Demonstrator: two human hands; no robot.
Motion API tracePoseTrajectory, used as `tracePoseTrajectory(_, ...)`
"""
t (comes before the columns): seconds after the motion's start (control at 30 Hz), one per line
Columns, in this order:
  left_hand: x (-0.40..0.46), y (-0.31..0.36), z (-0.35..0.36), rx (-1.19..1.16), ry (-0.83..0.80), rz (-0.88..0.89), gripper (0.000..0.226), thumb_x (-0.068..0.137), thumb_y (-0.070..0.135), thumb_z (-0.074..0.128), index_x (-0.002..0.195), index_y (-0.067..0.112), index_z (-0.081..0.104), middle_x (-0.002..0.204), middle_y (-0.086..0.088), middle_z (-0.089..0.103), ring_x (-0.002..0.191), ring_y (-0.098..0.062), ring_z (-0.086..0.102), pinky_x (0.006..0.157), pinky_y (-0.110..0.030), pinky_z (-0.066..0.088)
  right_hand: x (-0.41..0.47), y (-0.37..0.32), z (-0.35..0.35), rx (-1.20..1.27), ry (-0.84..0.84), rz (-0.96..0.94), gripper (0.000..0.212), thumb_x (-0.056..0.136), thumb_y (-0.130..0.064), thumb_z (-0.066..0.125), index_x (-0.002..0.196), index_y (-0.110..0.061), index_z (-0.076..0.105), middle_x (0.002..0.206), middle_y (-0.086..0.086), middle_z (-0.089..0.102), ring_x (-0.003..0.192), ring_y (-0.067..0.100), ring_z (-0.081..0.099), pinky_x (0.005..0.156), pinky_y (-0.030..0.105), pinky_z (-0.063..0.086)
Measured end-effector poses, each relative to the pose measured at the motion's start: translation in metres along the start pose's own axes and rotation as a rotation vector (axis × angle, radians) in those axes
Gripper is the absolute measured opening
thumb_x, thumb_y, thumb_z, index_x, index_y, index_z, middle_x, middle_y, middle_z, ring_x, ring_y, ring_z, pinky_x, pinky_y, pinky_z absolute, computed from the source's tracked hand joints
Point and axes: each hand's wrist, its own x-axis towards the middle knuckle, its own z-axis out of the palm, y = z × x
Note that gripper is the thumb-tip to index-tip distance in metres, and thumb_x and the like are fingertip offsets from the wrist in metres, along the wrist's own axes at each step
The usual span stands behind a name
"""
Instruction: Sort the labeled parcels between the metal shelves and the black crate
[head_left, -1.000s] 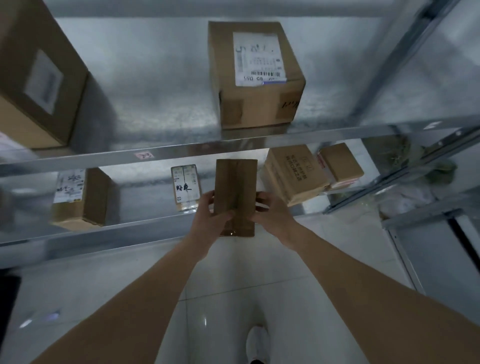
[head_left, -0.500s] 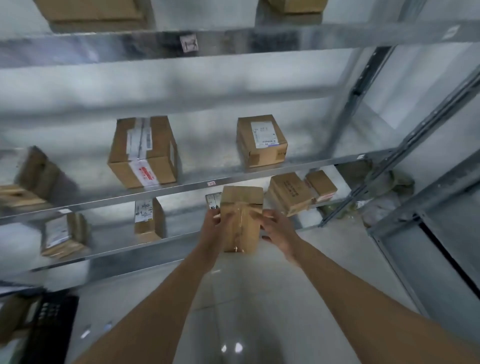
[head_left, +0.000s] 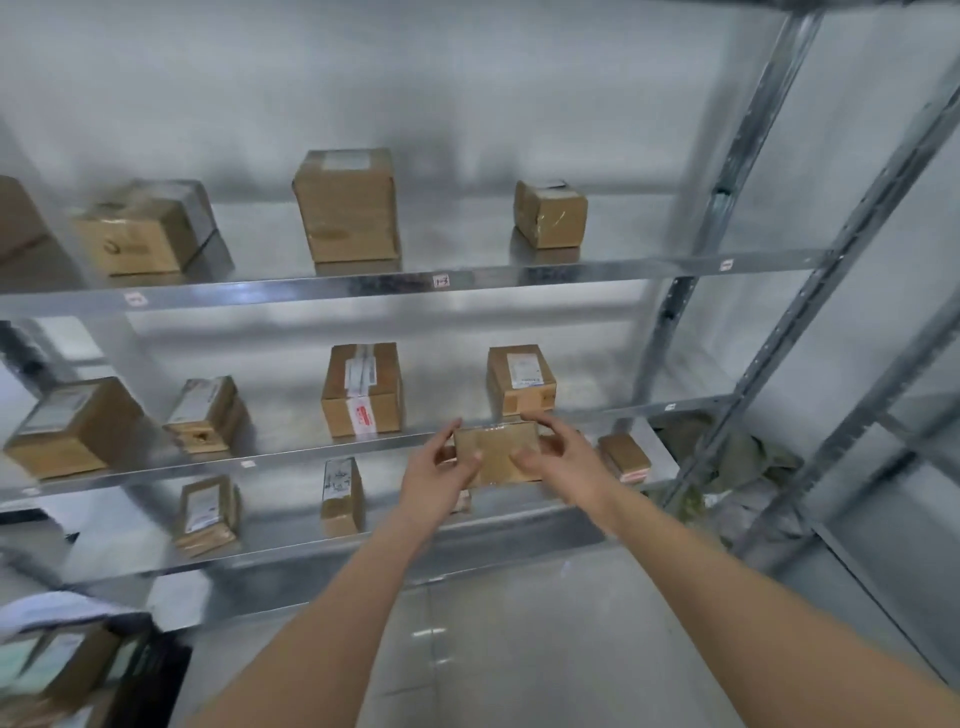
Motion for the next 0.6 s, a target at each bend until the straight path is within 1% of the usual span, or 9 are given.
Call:
tracePoseTrajectory(0.07, -0.025, 0.019, -0.001, -0.055, 0.013, 0.013, 0.042, 0.091, 0.019, 0.071, 0.129, 0.032, 0.058, 0.113, 0.001, 0.067, 0.102, -0.013, 0.066, 0.076, -0.024, 0.058, -0.02, -0.014, -0.001, 0.015, 0.004, -0.024, 0.051, 0.089, -0.021, 0.08, 0.134, -0.027, 0.057, 0.128, -0.002, 0.065, 0.108, 0.007, 0.064, 0.068, 0.008, 0.051)
tracePoseTrajectory(0.13, -0.047, 0.036, -0.001, -0.1, 0.042, 0.001, 0.036, 0.091, 0.026, 0.07, 0.126, 0.029, 0.06, 0.112, 0.008, 0.065, 0.103, -0.01, 0.064, 0.087, -0.03, 0.057, -0.04, -0.028, 0.001, 0.015, 0.029, -0.055, 0.046, 0.088, -0.034, 0.079, 0.128, -0.027, 0.058, 0.13, -0.008, 0.061, 0.115, 0.009, 0.059, 0.085, 0.013, 0.05)
tracePoseTrajectory(0.2, -0.069, 0.049, -0.001, -0.131, 0.079, 0.016, 0.028, 0.093, 0.03, 0.068, 0.12, 0.027, 0.061, 0.113, 0.009, 0.065, 0.104, -0.008, 0.063, 0.094, -0.033, 0.055, -0.055, -0.038, 0.004, 0.038, 0.067, -0.065, 0.038, 0.09, -0.044, 0.075, 0.122, -0.03, 0.061, 0.129, -0.011, 0.061, 0.12, 0.011, 0.057, 0.103, 0.028, 0.049)
tracePoseTrajectory(0.23, -0.079, 0.054, -0.003, -0.133, 0.101, 0.032, 0.024, 0.093, 0.03, 0.068, 0.117, 0.028, 0.062, 0.114, 0.007, 0.066, 0.105, -0.009, 0.063, 0.097, -0.036, 0.054, -0.063, -0.044, 0.006, 0.056, 0.077, -0.071, 0.032, 0.091, -0.044, 0.074, 0.118, -0.03, 0.062, 0.129, -0.01, 0.062, 0.12, 0.012, 0.058, 0.107, 0.034, 0.049)
tracePoseTrajectory(0.27, -0.089, 0.059, -0.005, -0.125, 0.124, 0.051, 0.022, 0.093, 0.029, 0.068, 0.114, 0.028, 0.063, 0.115, 0.006, 0.067, 0.107, -0.01, 0.063, 0.098, -0.038, 0.054, -0.069, -0.05, 0.008, 0.071, 0.082, -0.087, 0.028, 0.092, -0.041, 0.073, 0.116, -0.029, 0.063, 0.128, -0.008, 0.063, 0.12, 0.013, 0.059, 0.107, 0.037, 0.05)
tracePoseTrajectory(0.33, -0.108, 0.07, -0.012, -0.111, 0.161, 0.077, 0.025, 0.091, 0.024, 0.07, 0.114, 0.029, 0.062, 0.118, 0.005, 0.066, 0.108, -0.011, 0.061, 0.099, -0.039, 0.053, -0.081, -0.061, 0.015, 0.046, 0.087, -0.135, 0.027, 0.094, -0.031, 0.072, 0.119, -0.026, 0.063, 0.131, -0.006, 0.061, 0.121, 0.012, 0.058, 0.105, 0.035, 0.051)
tracePoseTrajectory(0.43, -0.135, 0.087, -0.03, -0.116, 0.162, 0.088, 0.049, 0.089, 0.017, 0.072, 0.133, 0.031, 0.054, 0.117, 0.011, 0.063, 0.109, -0.007, 0.059, 0.1, -0.038, 0.051, -0.099, -0.081, 0.03, -0.004, 0.034, -0.203, 0.048, 0.095, -0.019, 0.07, 0.14, -0.024, 0.055, 0.139, -0.008, 0.057, 0.119, 0.006, 0.057, 0.094, 0.023, 0.053)
tracePoseTrajectory(0.53, -0.158, 0.098, -0.057, -0.098, 0.177, 0.089, 0.049, 0.085, 0.02, 0.075, 0.13, 0.034, 0.061, 0.118, 0.011, 0.068, 0.113, -0.011, 0.061, 0.1, -0.038, 0.051, -0.117, -0.103, 0.054, -0.009, -0.034, -0.237, 0.049, 0.102, -0.025, 0.062, 0.149, -0.025, 0.048, 0.136, -0.012, 0.056, 0.11, -0.002, 0.057, 0.082, 0.013, 0.052)
tracePoseTrajectory(0.6, -0.173, 0.106, -0.079, -0.1, 0.198, 0.099, 0.04, 0.087, 0.02, 0.072, 0.123, 0.037, 0.065, 0.119, 0.006, 0.071, 0.111, -0.012, 0.064, 0.092, -0.032, 0.053, -0.131, -0.119, 0.076, -0.011, -0.06, -0.241, 0.045, 0.106, -0.028, 0.055, 0.15, -0.027, 0.045, 0.127, -0.017, 0.055, 0.108, -0.001, 0.056, 0.081, 0.011, 0.049)
